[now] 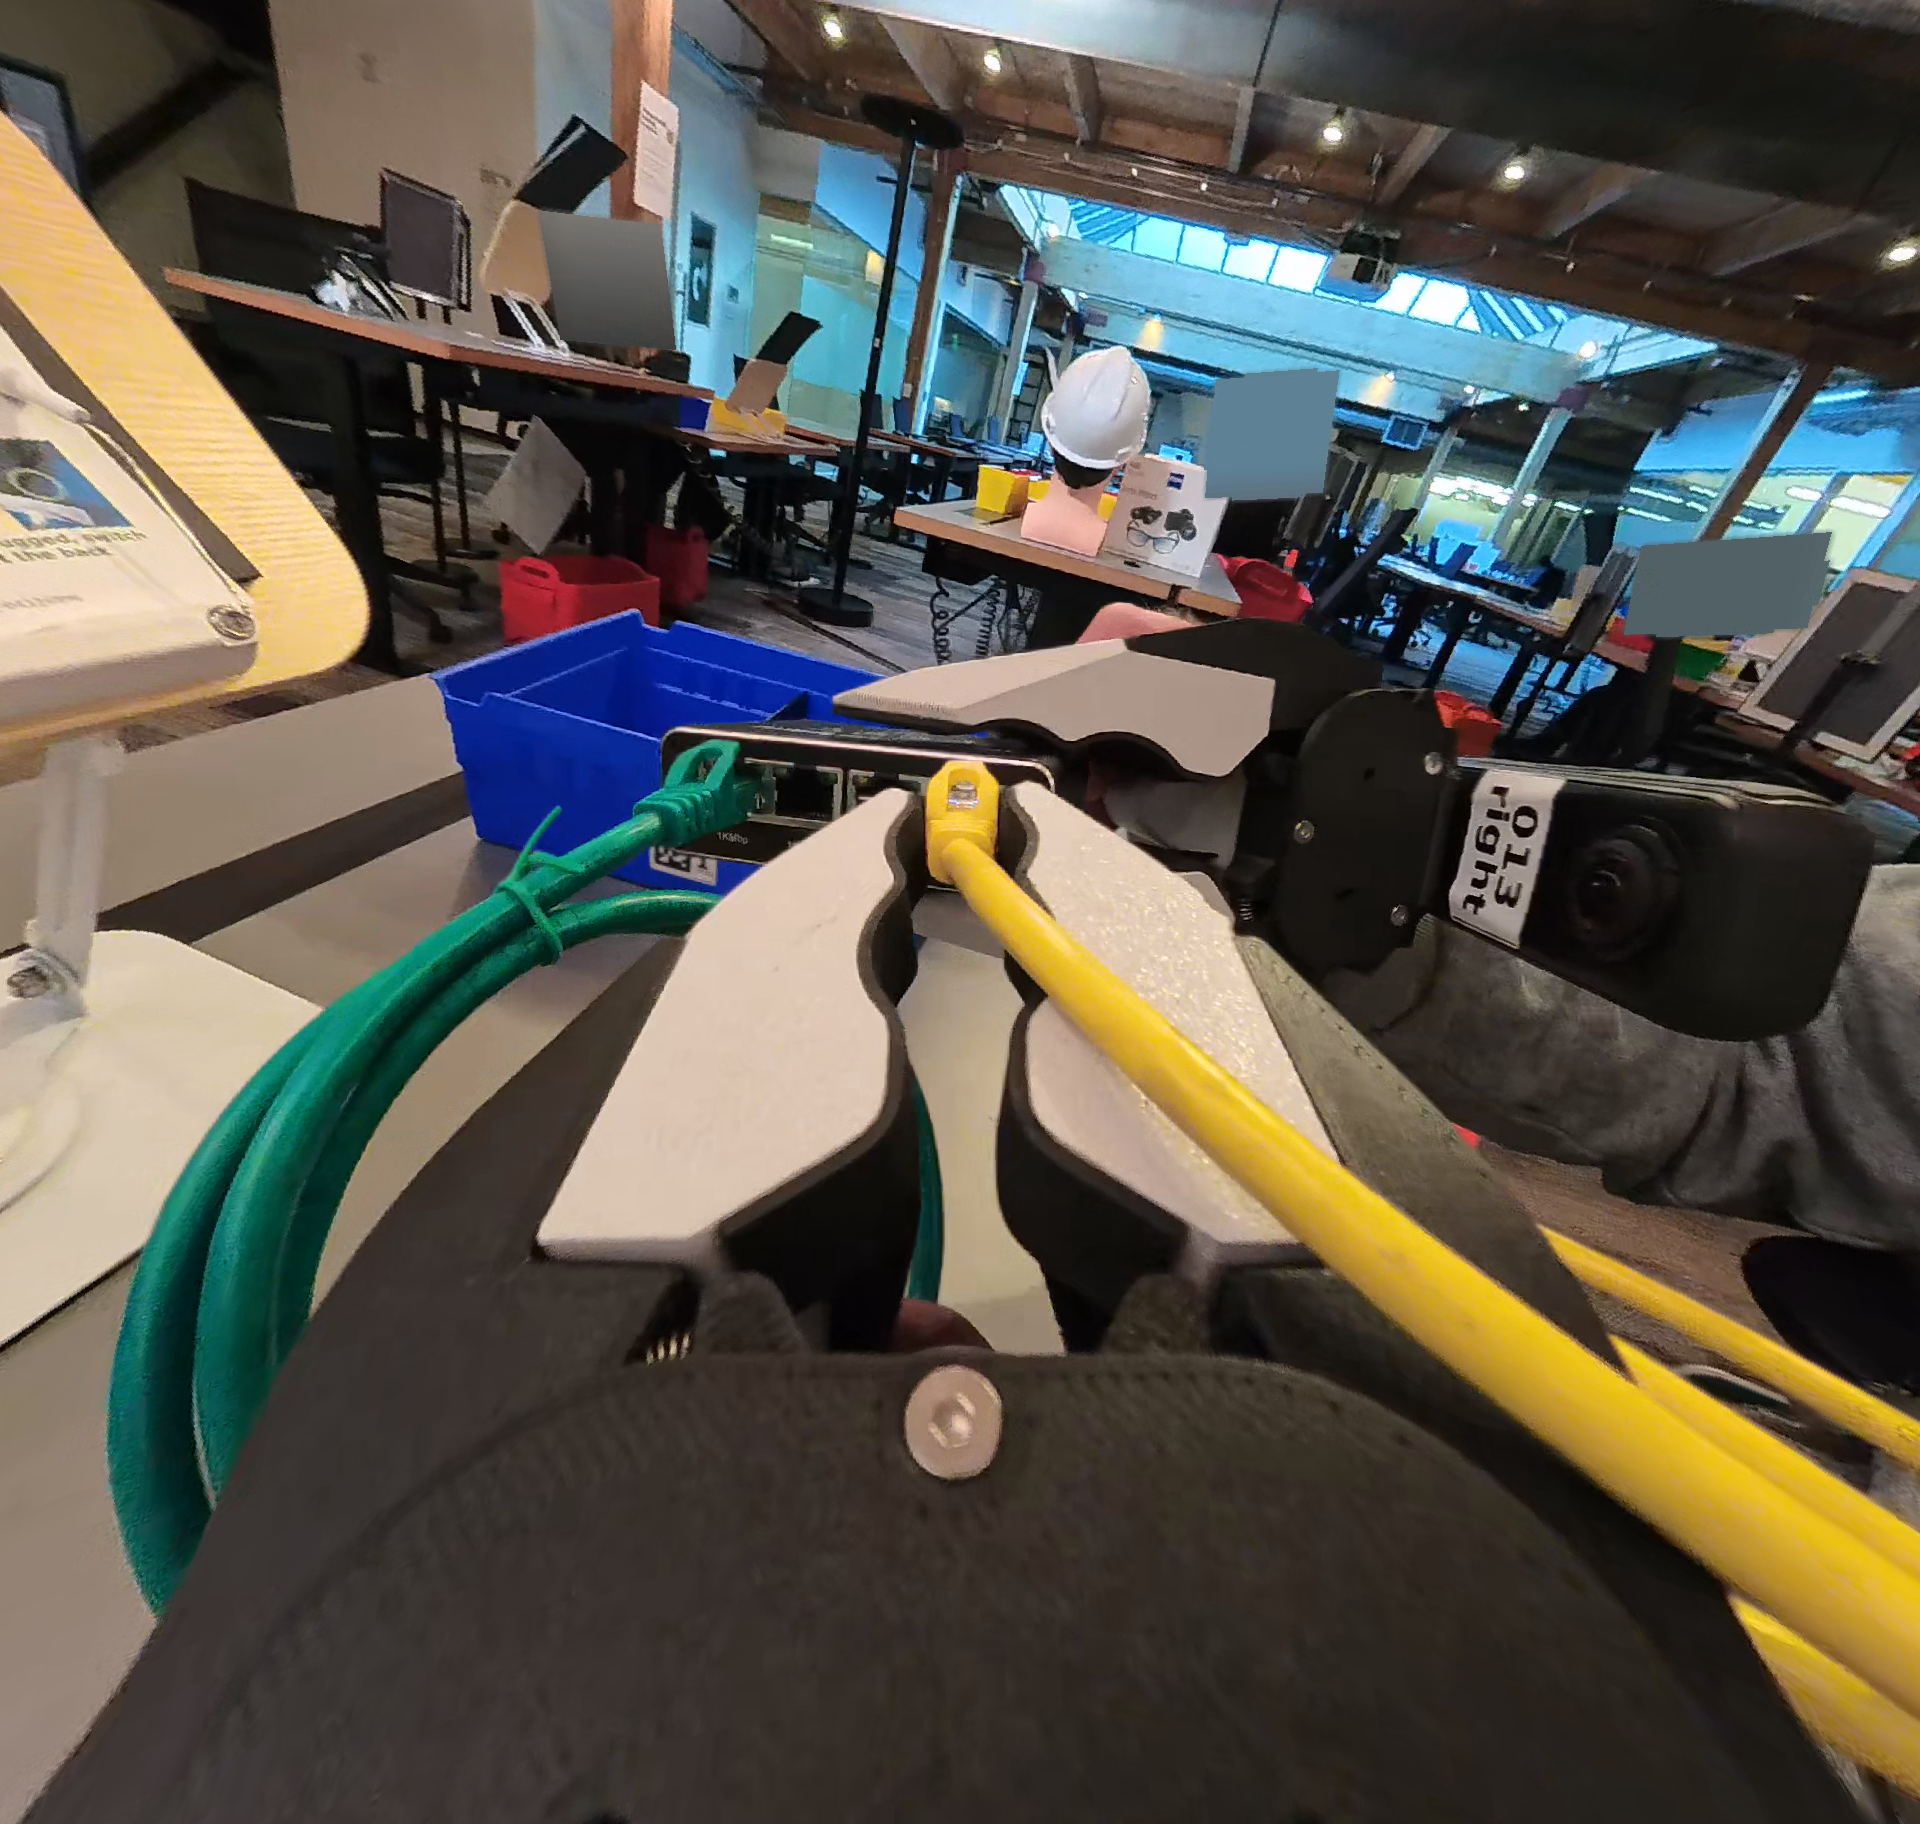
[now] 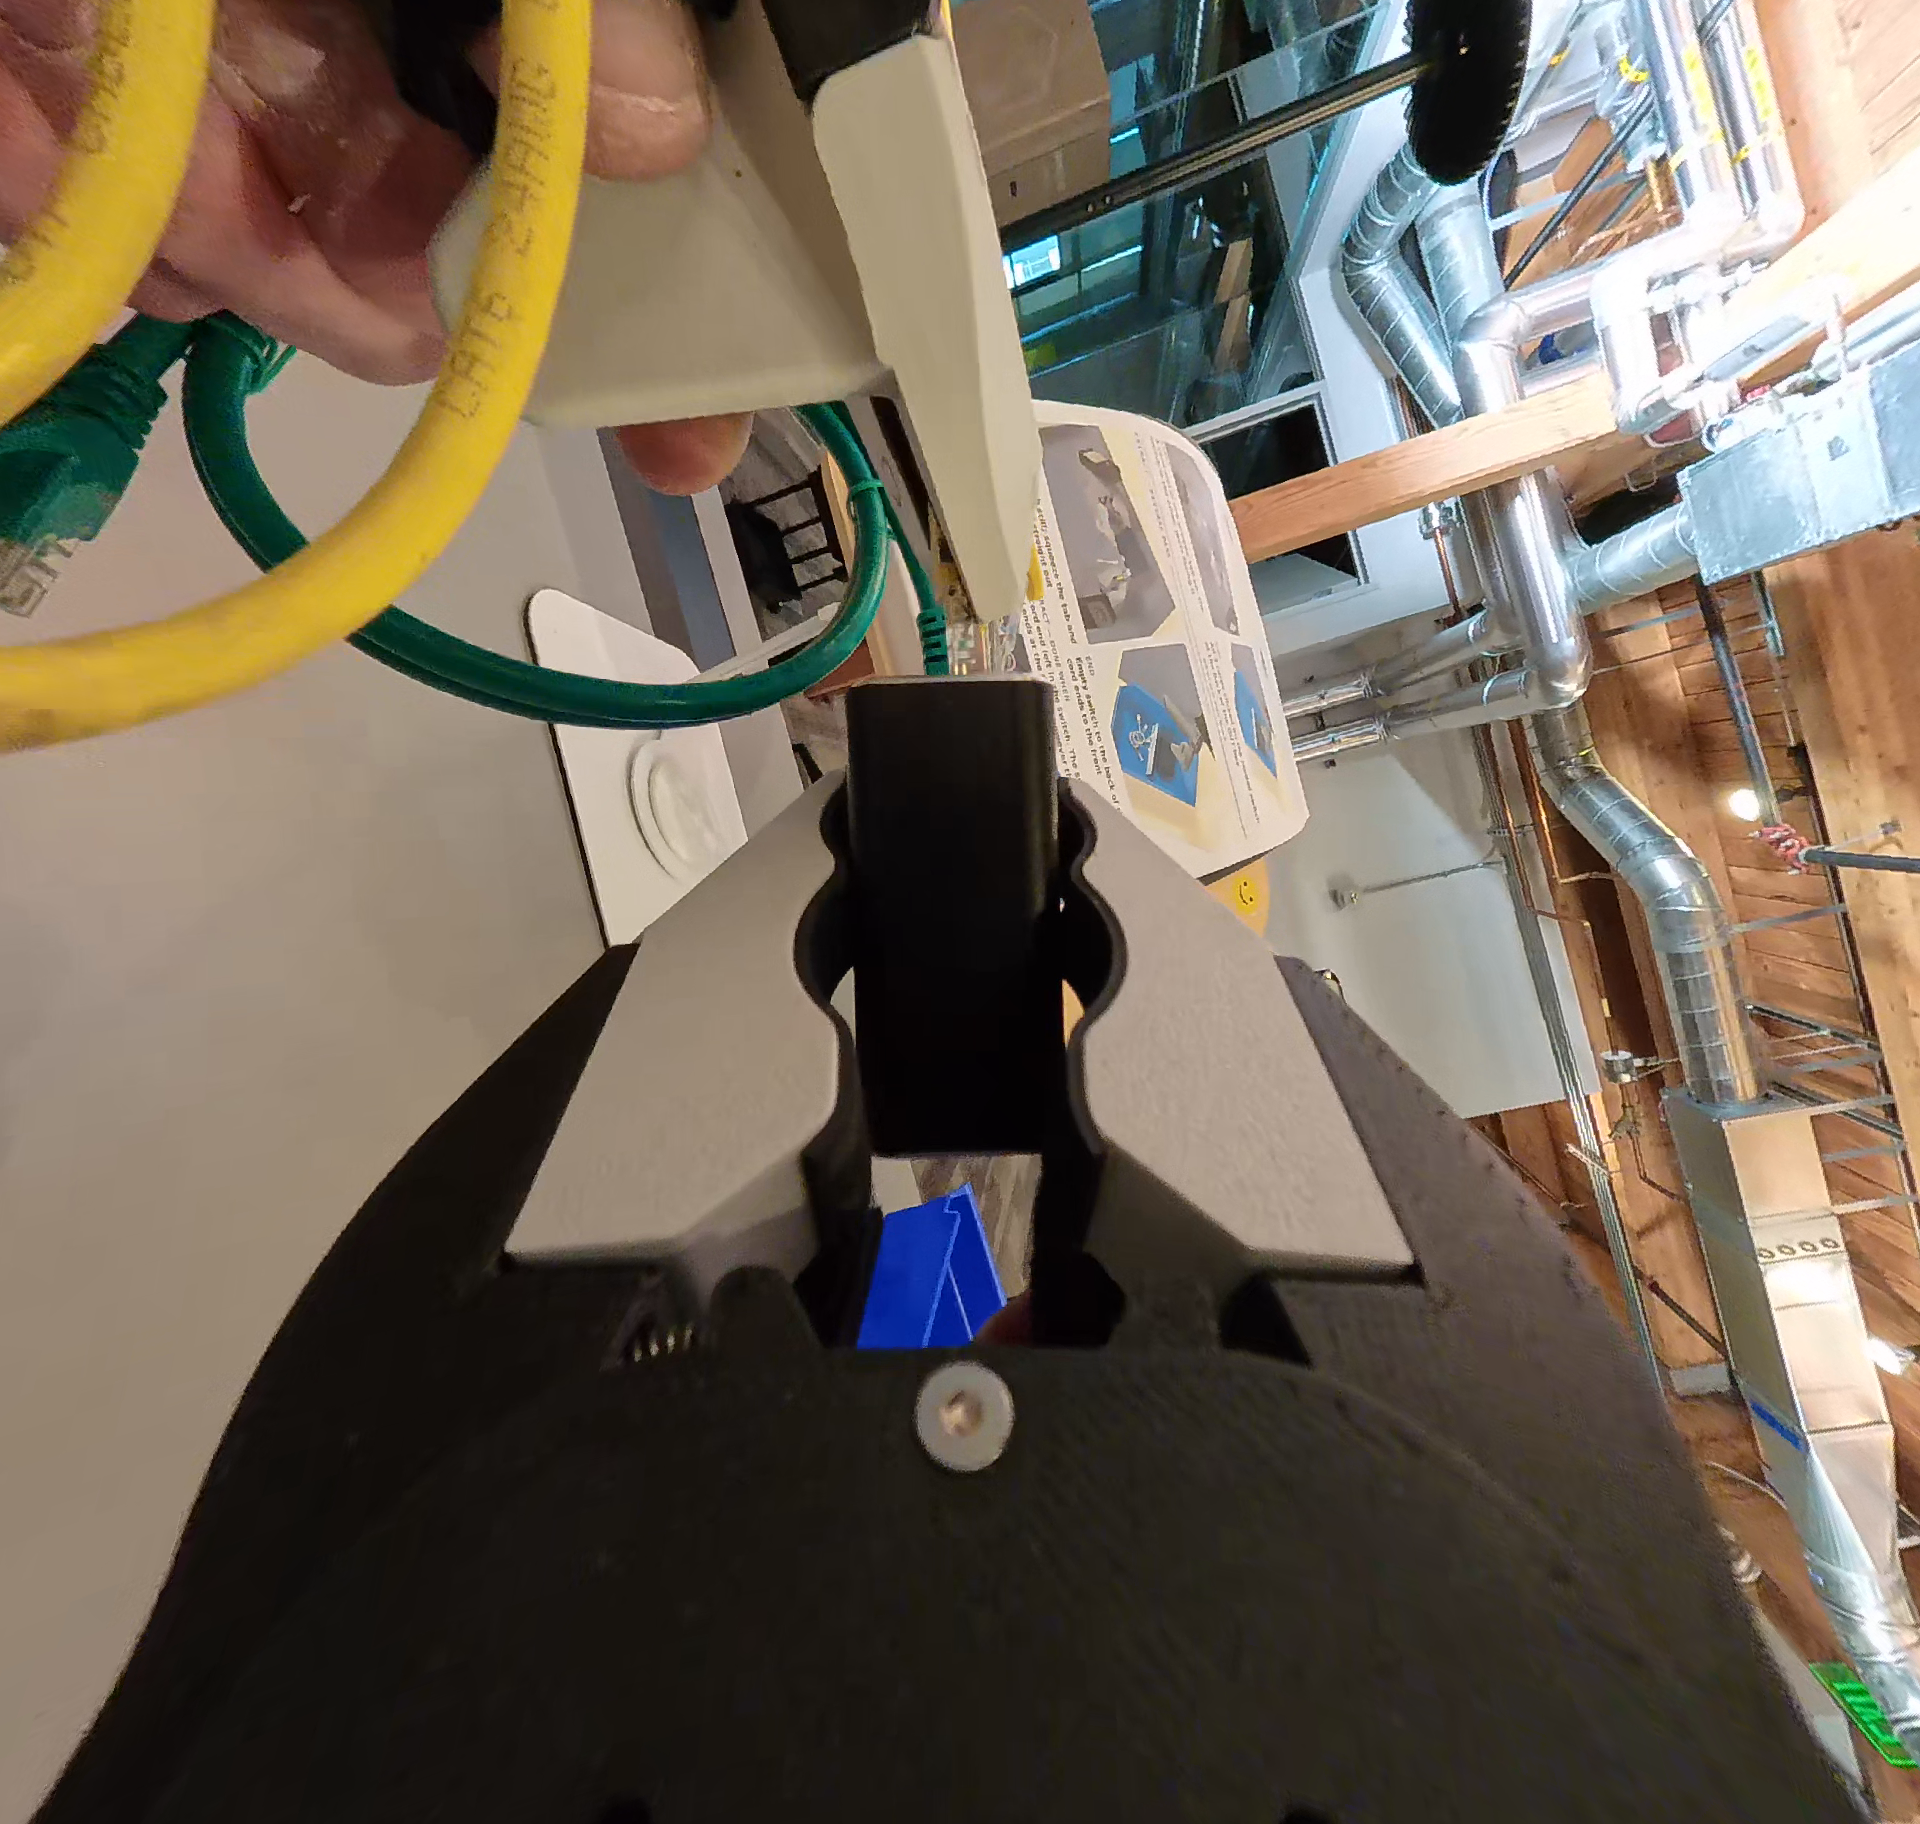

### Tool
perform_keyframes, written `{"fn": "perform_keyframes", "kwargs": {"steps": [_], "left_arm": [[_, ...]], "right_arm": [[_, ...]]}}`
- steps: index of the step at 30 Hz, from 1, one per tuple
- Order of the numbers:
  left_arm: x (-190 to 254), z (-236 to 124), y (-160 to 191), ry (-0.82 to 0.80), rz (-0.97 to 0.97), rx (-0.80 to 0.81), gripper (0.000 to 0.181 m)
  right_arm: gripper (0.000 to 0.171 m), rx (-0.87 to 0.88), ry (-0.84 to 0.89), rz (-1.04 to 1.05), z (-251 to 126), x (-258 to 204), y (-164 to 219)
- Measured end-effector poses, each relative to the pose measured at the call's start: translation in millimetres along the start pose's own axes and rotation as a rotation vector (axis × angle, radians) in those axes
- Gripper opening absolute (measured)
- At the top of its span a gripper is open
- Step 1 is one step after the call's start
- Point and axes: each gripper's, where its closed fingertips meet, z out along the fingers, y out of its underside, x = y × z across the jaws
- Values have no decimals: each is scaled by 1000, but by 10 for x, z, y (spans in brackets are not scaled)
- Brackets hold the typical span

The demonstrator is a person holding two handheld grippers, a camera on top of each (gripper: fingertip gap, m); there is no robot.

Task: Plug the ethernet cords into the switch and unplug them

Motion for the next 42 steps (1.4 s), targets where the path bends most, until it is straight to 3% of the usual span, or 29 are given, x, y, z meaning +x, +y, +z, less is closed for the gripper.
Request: {"fn": "perform_keyframes", "kwargs": {"steps": [13, 30, 42], "left_arm": [[63, 73, 51, 120, -73, -23, 13], [136, 123, -18, 143, -6, 45, 13], [159, 167, -38, 105, 69, 0, 13]], "right_arm": [[32, 62, -13, -10, -63, 3, -60], [32, 85, -4, -24, -99, 89, -68], [31, 87, 3, -34, -95, 132, -42]]}}
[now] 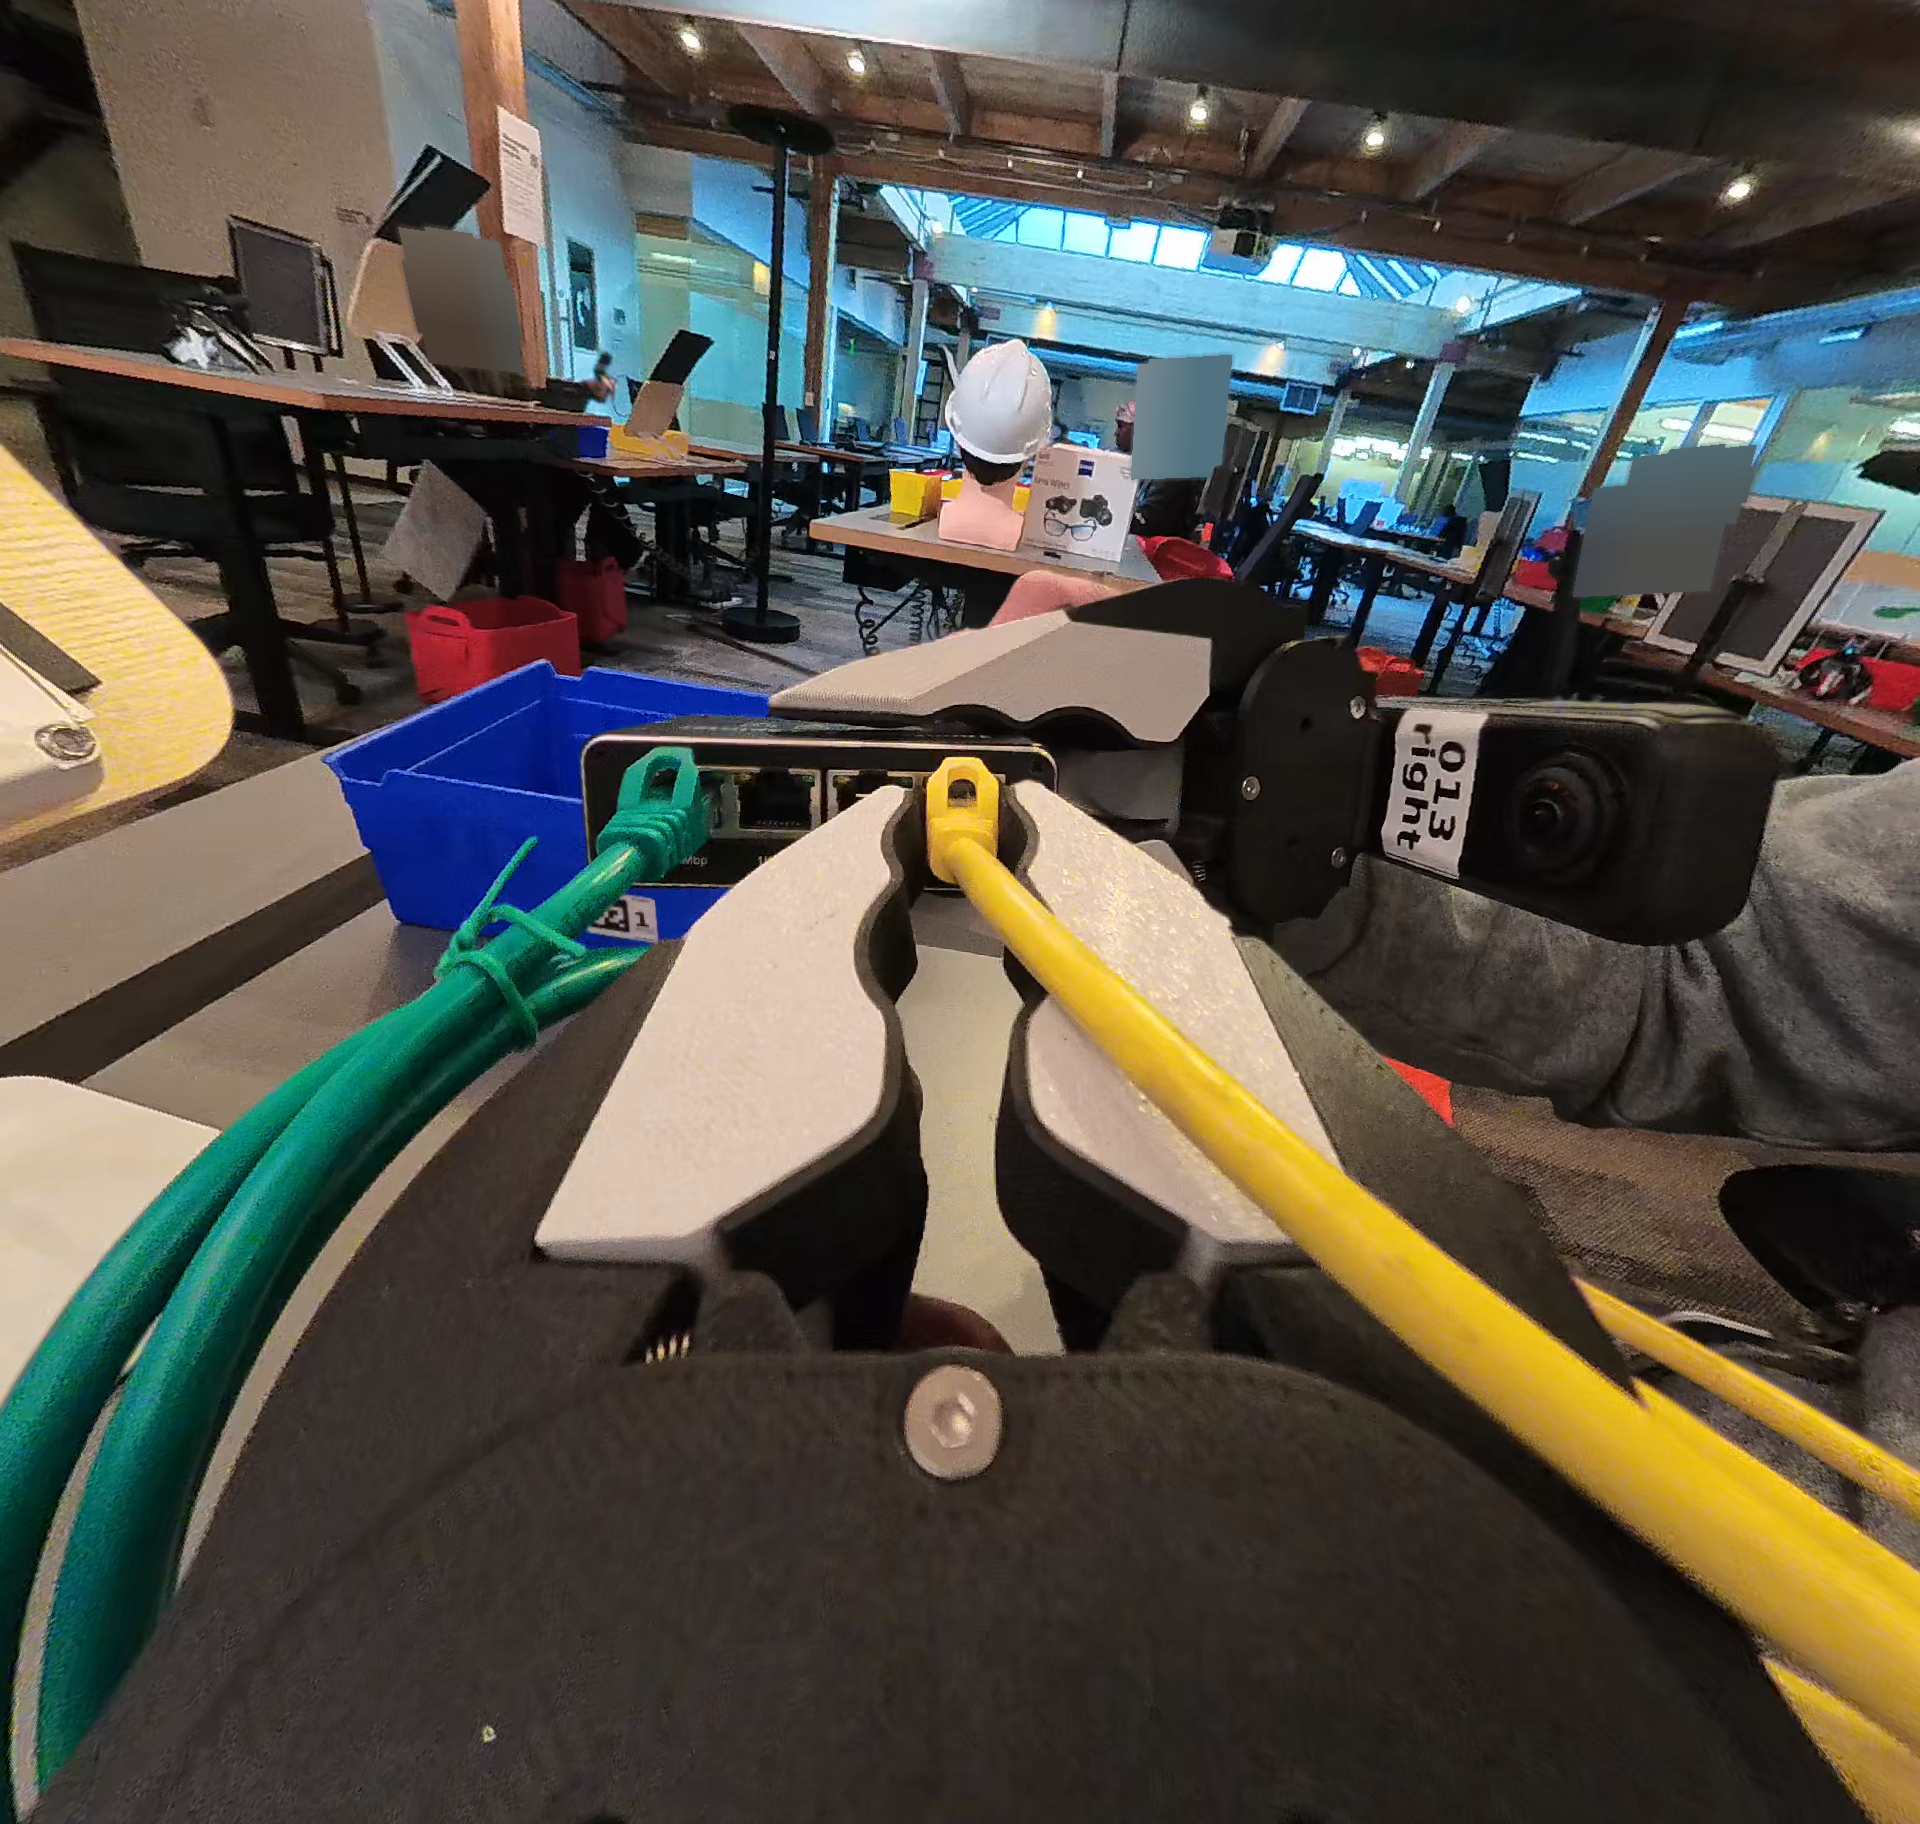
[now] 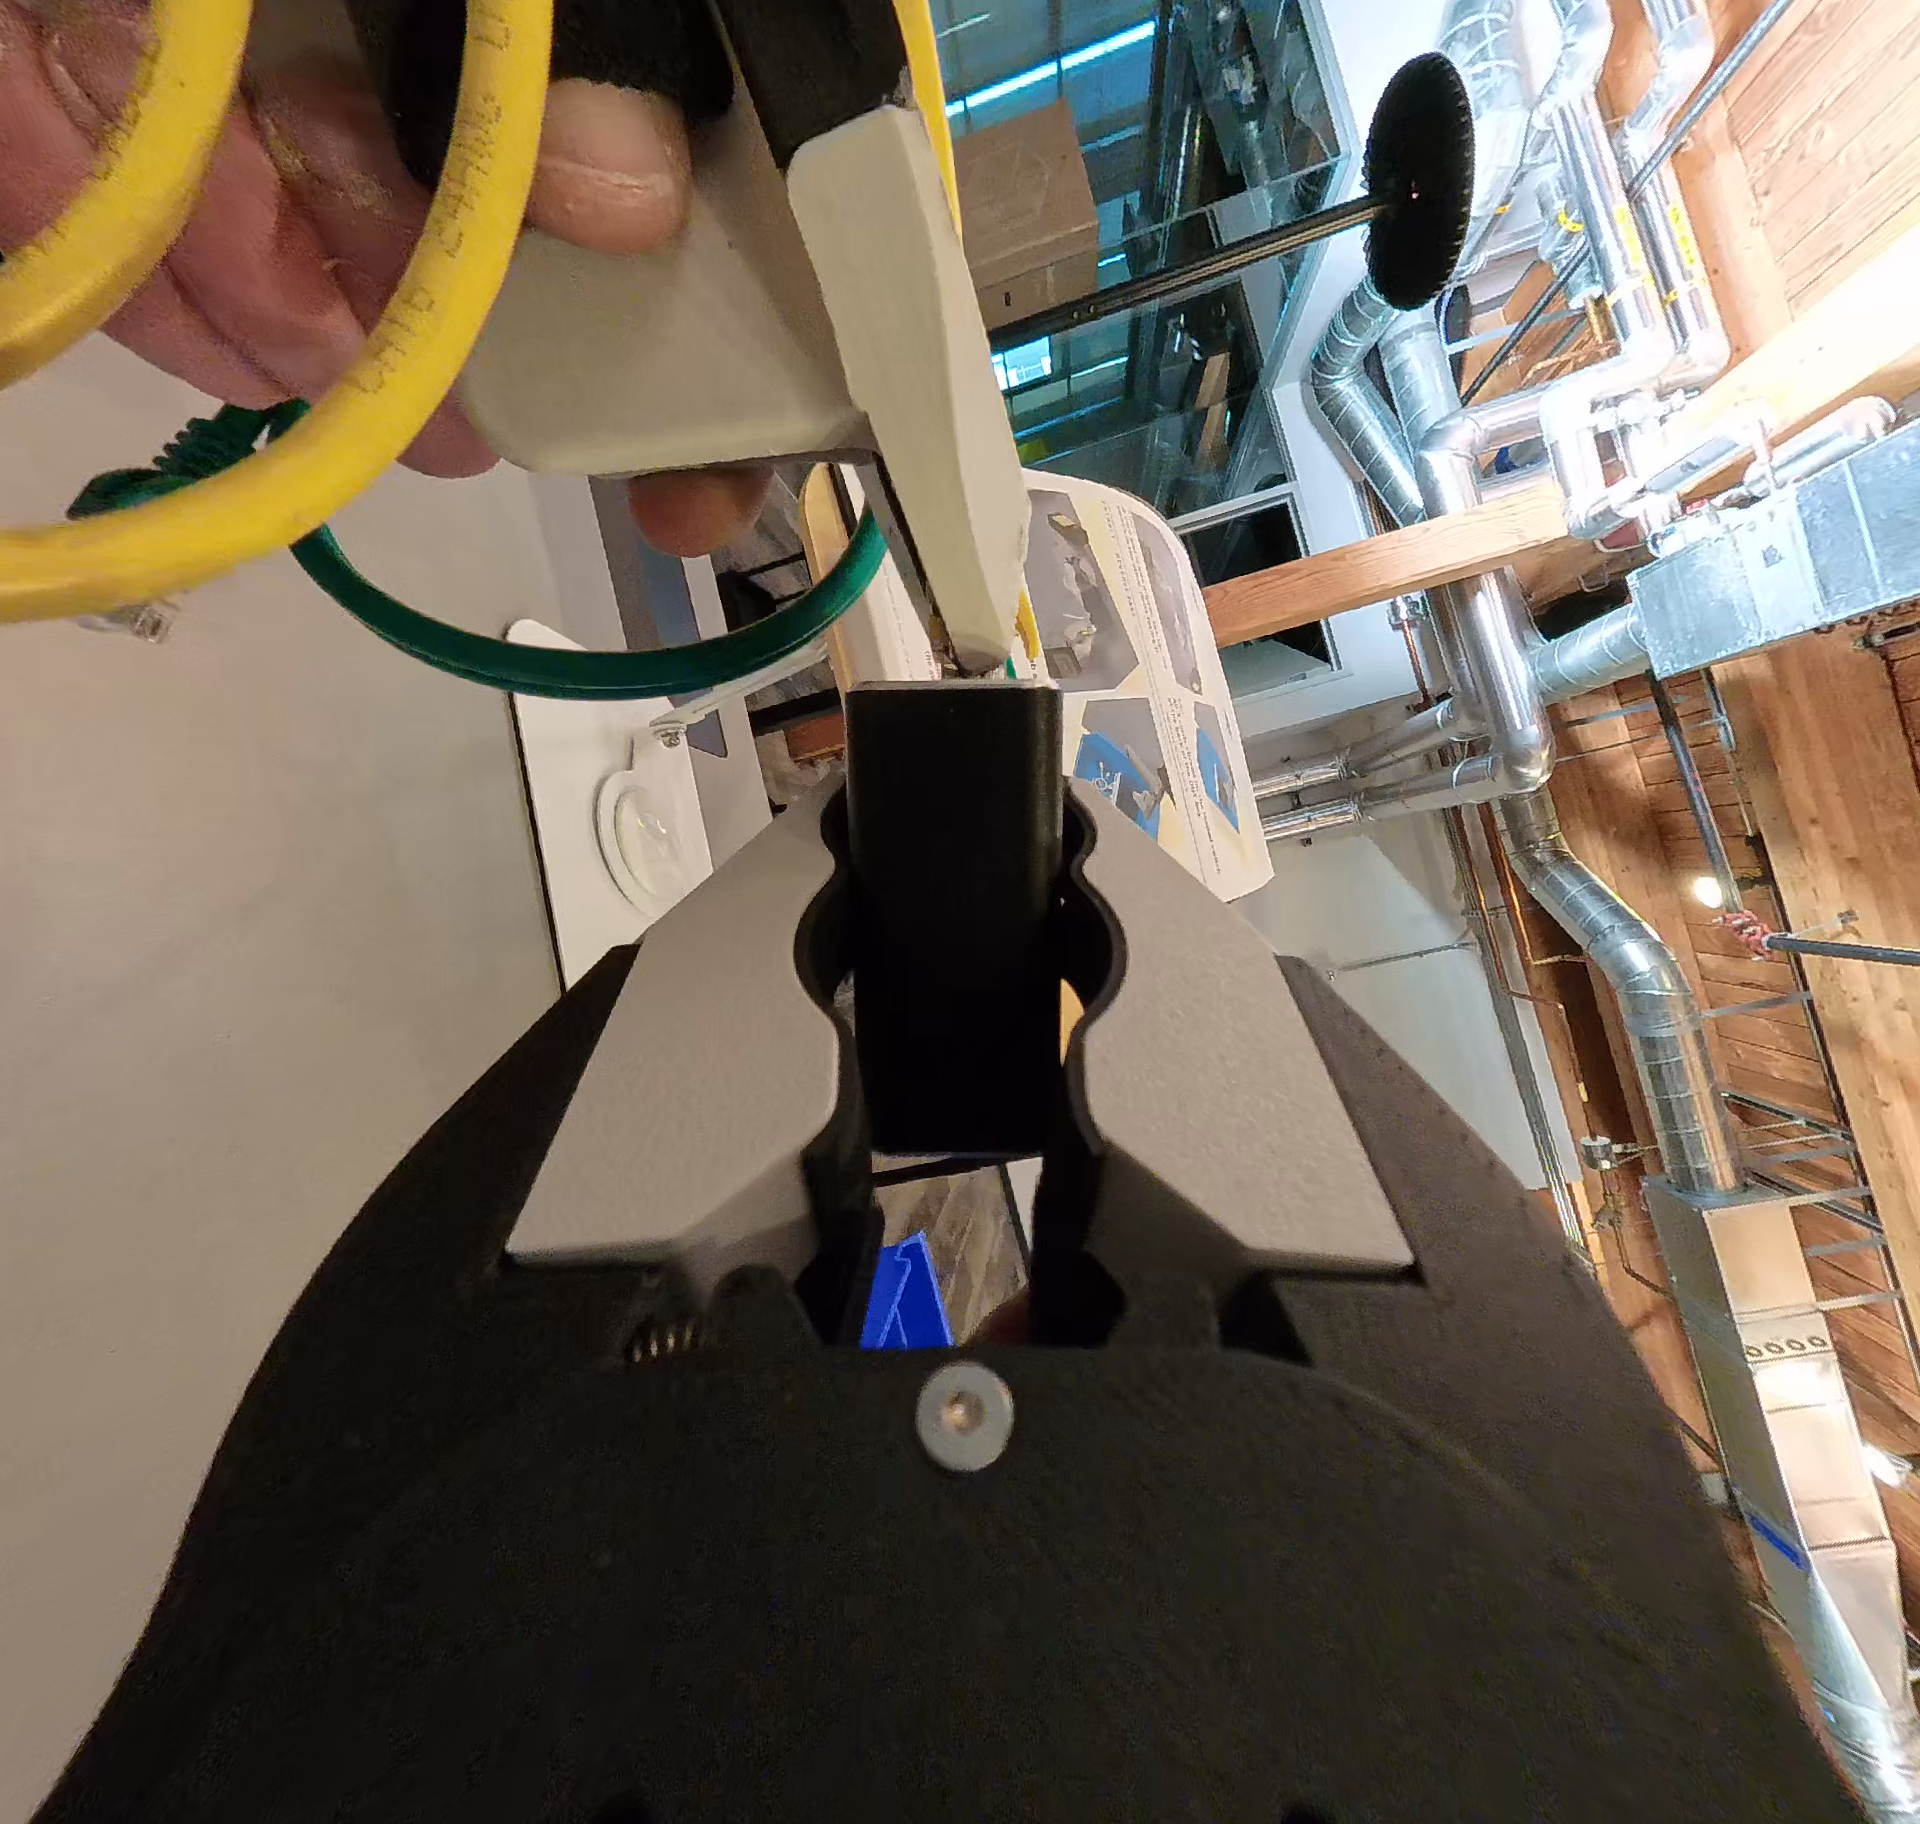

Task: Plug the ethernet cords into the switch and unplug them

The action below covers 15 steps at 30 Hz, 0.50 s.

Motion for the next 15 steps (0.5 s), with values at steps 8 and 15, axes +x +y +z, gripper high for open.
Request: {"fn": "perform_keyframes", "kwargs": {"steps": [8, 15], "left_arm": [[43, 5, -51, -9, 39, 7, 13], [38, 4, -19, -41, 58, -47, 13]], "right_arm": [[31, -20, -3, 13, -9, 35, -39], [31, -16, -34, -37, 12, -9, -29]]}}
